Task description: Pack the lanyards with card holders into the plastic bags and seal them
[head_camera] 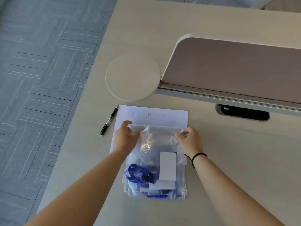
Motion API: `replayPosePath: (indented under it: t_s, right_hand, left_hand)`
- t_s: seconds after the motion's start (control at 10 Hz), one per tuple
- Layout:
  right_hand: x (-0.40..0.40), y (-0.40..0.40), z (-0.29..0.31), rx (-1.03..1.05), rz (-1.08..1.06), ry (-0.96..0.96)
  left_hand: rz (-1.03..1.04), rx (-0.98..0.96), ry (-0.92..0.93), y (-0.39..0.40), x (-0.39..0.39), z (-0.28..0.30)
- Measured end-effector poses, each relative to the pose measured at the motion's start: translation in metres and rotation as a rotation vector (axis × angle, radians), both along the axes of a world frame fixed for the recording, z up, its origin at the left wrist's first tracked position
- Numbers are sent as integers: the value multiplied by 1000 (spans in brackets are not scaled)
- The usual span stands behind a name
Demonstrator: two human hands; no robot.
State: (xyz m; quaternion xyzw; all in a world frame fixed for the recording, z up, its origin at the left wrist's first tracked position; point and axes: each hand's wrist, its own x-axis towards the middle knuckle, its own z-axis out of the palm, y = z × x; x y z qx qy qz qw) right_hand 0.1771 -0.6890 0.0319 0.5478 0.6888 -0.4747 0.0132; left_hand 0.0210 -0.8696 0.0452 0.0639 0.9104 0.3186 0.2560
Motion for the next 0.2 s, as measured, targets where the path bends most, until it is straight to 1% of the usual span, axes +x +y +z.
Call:
replayPosePath:
  t_s: [0.1, 0.2]
  right_hand:
    - [-2, -3, 3, 10, 14, -8]
    - [2, -4, 11, 72, 17, -32]
  left_hand:
    - [-123, -104, 110, 0, 6, 3]
    - [-138, -202, 142, -5, 8, 9]
